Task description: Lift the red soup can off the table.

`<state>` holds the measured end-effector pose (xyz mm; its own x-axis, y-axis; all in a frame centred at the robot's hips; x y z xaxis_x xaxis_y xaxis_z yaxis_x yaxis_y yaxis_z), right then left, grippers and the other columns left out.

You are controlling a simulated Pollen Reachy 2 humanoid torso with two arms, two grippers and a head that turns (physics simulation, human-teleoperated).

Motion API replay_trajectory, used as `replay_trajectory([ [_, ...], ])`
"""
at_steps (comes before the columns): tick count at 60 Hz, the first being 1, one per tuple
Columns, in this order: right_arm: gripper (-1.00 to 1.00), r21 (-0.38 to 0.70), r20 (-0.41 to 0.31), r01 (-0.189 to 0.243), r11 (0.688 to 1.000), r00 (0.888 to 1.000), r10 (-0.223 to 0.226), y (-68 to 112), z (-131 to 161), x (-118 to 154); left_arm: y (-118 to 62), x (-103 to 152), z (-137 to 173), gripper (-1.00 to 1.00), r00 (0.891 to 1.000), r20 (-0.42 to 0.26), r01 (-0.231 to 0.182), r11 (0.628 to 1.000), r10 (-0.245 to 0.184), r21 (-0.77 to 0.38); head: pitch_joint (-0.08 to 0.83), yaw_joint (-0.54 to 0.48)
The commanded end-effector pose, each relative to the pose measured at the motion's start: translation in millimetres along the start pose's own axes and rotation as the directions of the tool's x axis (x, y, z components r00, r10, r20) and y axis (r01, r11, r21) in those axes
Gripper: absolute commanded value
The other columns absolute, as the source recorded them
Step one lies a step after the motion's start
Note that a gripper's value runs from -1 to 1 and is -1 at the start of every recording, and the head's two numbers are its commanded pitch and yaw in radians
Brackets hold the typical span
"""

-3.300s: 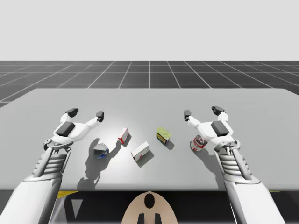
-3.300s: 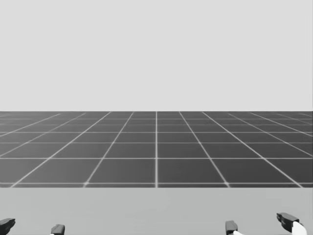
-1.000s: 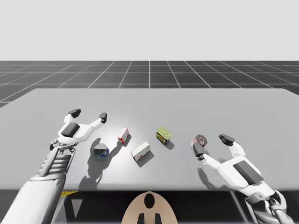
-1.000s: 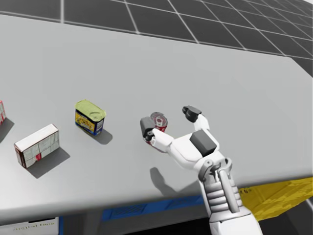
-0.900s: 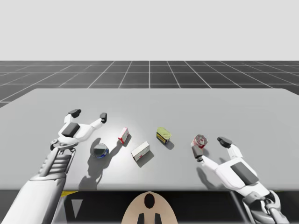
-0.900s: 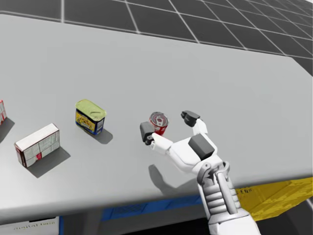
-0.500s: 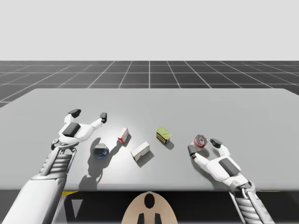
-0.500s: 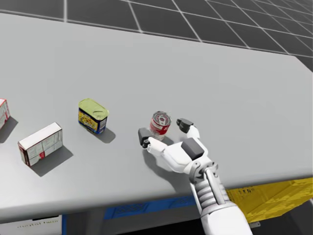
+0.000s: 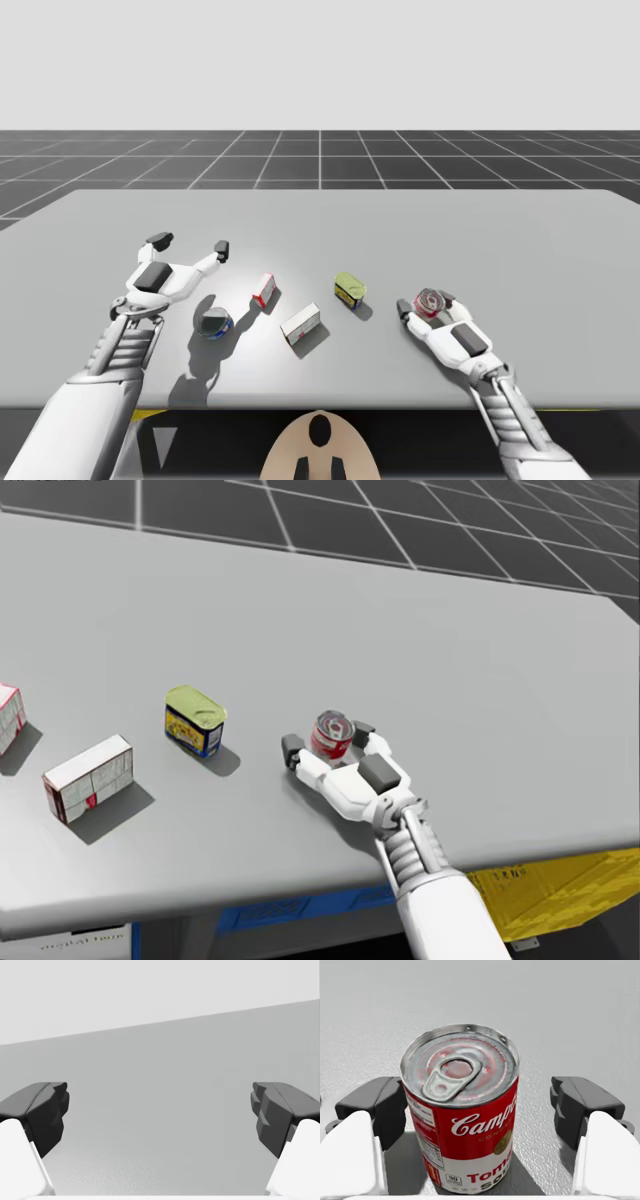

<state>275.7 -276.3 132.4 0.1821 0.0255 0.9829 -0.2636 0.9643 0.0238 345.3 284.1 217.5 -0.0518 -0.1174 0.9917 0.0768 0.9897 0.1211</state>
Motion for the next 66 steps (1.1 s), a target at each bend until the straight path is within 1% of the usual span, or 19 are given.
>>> replay_trajectory([
  [1, 1.0, -0.012, -0.009, 0.004, 1.0, 1.0, -0.004, -1.3, 0, -2, -0.1, 0, 0, -1.0, 1.0, 0.002, 0.0, 1.0, 0.0, 0.001, 0.654, -0.38],
  [11, 1.0, -0.009, -0.014, 0.01, 1.0, 1.0, -0.01, -1.8, 1, -3, -0.8, 0, 0, -1.0, 1.0, 0.001, 0.002, 1.0, -0.002, 0.0, 0.637, -0.38],
  [17, 1.0, -0.007, -0.016, 0.012, 1.0, 1.0, -0.012, -1.6, 2, -4, -1.2, 0, 0, -1.0, 1.0, 0.0, 0.003, 1.0, -0.003, 0.001, 0.582, -0.38],
  [18, 1.0, -0.007, -0.017, 0.012, 1.0, 1.0, -0.012, -1.6, 2, -4, -1.6, -1, 0, -1.0, 1.0, -0.001, 0.005, 1.0, -0.005, 0.001, 0.558, -0.38],
  [21, 1.0, -0.007, -0.018, 0.012, 1.0, 1.0, -0.012, -1.6, 2, -4, -1.8, -1, 0, -1.0, 1.0, -0.002, 0.006, 1.0, -0.006, 0.001, 0.534, -0.38],
  [25, 1.0, -0.006, -0.019, 0.01, 1.0, 1.0, -0.011, -1.4, 2, -5, -2.2, -1, -1, -1.0, 1.0, -0.004, 0.008, 1.0, -0.008, 0.001, 0.469, -0.38],
  [28, 1.0, -0.006, -0.017, 0.011, 1.0, 1.0, -0.011, -1.2, 2, -5, -2.2, -2, 0, -1.0, 1.0, -0.004, 0.009, 1.0, -0.009, 0.001, 0.447, -0.39],
  [32, 1.0, -0.005, -0.012, 0.012, 1.0, 1.0, -0.012, -0.6, 3, -6, -2.5, -2, 0, -1.0, 1.0, -0.005, 0.01, 1.0, -0.01, 0.0, 0.395, -0.39],
  [39, 1.0, -0.001, -0.009, 0.016, 1.0, 1.0, -0.016, -0.5, 3, -6, -3.3, -3, 0, -1.0, 1.0, -0.008, 0.013, 1.0, -0.013, -0.001, 0.347, -0.4],
  [44, 1.0, 0.001, -0.003, 0.025, 1.0, 1.0, -0.025, -0.4, 5, -1, -3.8, -3, 0, -1.0, 1.0, -0.01, 0.014, 1.0, -0.014, -0.001, 0.336, -0.4],
  [47, 1.0, -0.002, 0.012, 0.026, 1.0, 1.0, -0.026, -1.3, 7, 7, -3.9, -3, -1, -1.0, 1.0, -0.009, 0.014, 1.0, -0.014, -0.001, 0.332, -0.4],
  [51, 1.0, -0.011, 0.04, 0.017, 1.0, 0.999, -0.017, -2.2, 10, 22, -4.0, -3, -1, -1.0, 1.0, -0.009, 0.014, 1.0, -0.014, -0.002, 0.329, -0.41],
  [52, 1.0, -0.016, 0.058, 0.011, 1.0, 0.998, -0.01, -2.5, 12, 31, -4.0, -3, 0, -1.0, 1.0, -0.009, 0.014, 1.0, -0.014, -0.002, 0.328, -0.41],
  [55, 1.0, -0.02, 0.076, 0.004, 1.0, 0.997, -0.003, -2.5, 14, 41, -3.9, -2, 0, -1.0, 1.0, -0.009, 0.013, 1.0, -0.013, -0.002, 0.328, -0.42],
  [56, 1.0, -0.025, 0.097, -0.004, 1.0, 0.995, 0.006, -2.4, 16, 51, -3.7, -2, 0, -1.0, 1.0, -0.008, 0.013, 1.0, -0.013, -0.003, 0.326, -0.42],
  [58, 1.0, -0.028, 0.112, -0.01, 1.0, 0.994, 0.013, -2.2, 17, 58, -3.6, -2, 0, -1.0, 1.0, -0.008, 0.012, 1.0, -0.012, -0.003, 0.326, -0.42],
  [60, 1.0, -0.038, 0.147, -0.023, 0.999, 0.989, 0.029, -2.0, 20, 71, -3.5, -2, 0, -1.0, 1.0, -0.007, 0.012, 1.0, -0.012, -0.003, 0.325, -0.42],
  [62, 1.0, -0.043, 0.166, -0.029, 0.999, 0.986, 0.036, -1.9, 21, 78, -3.4, -2, 0, -1.0, 1.0, -0.008, 0.011, 1.0, -0.011, -0.004, 0.323, -0.41],
  [66, 1.0, -0.075, 0.233, -0.052, 0.996, 0.97, 0.068, -2.4, 23, 101, -3.5, -1, 0, -1.0, 1.0, -0.008, 0.012, 1.0, -0.012, -0.004, 0.321, -0.41],
])
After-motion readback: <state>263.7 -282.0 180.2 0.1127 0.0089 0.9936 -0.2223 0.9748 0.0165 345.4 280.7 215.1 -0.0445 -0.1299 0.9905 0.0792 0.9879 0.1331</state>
